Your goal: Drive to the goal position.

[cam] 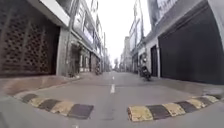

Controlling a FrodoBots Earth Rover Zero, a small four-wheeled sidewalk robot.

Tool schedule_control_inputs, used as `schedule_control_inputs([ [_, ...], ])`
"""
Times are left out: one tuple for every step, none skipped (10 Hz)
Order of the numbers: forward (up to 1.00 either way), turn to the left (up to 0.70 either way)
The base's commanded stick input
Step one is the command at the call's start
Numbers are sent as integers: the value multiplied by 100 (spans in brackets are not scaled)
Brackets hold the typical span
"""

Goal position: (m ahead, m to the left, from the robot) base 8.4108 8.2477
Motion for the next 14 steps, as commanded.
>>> schedule_control_inputs([
  [100, -1],
  [100, 0],
  [100, 0],
  [100, 0],
  [100, 0],
  [100, 0],
  [100, 0],
  [100, 0],
  [100, 0],
  [100, 0],
  [100, 0],
  [100, 0],
  [100, 0],
  [100, 0],
])
